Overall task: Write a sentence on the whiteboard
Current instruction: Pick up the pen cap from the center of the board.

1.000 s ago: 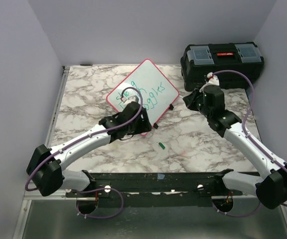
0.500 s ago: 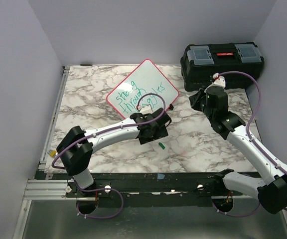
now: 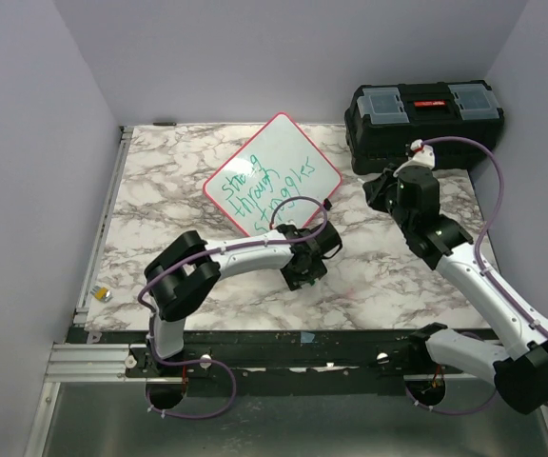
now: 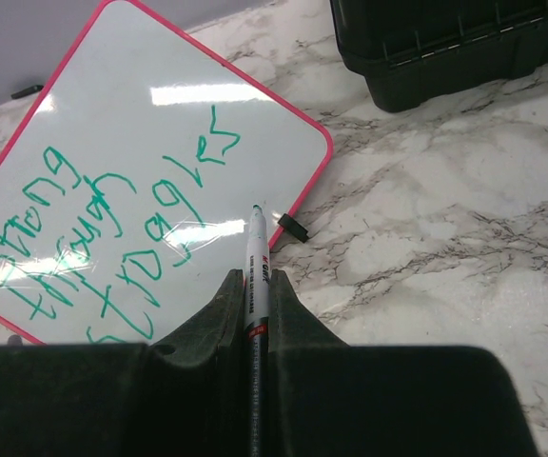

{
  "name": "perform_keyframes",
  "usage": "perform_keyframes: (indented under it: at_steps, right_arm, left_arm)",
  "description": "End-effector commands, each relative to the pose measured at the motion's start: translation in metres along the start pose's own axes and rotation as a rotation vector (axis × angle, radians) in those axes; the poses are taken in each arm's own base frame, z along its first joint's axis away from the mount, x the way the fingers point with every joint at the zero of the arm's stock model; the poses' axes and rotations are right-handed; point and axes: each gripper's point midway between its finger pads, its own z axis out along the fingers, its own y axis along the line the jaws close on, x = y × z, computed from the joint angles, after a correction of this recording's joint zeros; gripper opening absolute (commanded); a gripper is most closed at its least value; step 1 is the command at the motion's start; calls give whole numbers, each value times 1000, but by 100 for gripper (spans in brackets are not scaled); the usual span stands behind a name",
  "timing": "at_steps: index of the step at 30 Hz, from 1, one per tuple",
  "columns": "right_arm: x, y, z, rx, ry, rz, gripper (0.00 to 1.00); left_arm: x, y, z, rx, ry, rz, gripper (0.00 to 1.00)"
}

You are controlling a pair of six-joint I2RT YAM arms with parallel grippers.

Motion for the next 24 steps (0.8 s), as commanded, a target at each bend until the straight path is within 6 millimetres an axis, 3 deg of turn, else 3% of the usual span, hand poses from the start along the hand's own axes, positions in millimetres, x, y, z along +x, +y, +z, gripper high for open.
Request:
perform_keyframes:
  at_steps: [1, 10, 18, 24]
  right_arm:
    - [-5, 0, -6, 0, -21, 9, 1]
    - [-9, 0, -13, -13, -39, 11, 1]
    - [-9, 2, -15, -25, -40, 10, 1]
    - [-9, 4, -15, -36, -38, 10, 1]
  left_arm:
    - [14, -7, 10, 5, 51, -43, 53]
    - [9, 2, 21, -81, 19, -15, 50]
    - [10, 12, 34, -150, 11, 14, 32]
    - [3, 17, 39, -184, -17, 47, 24]
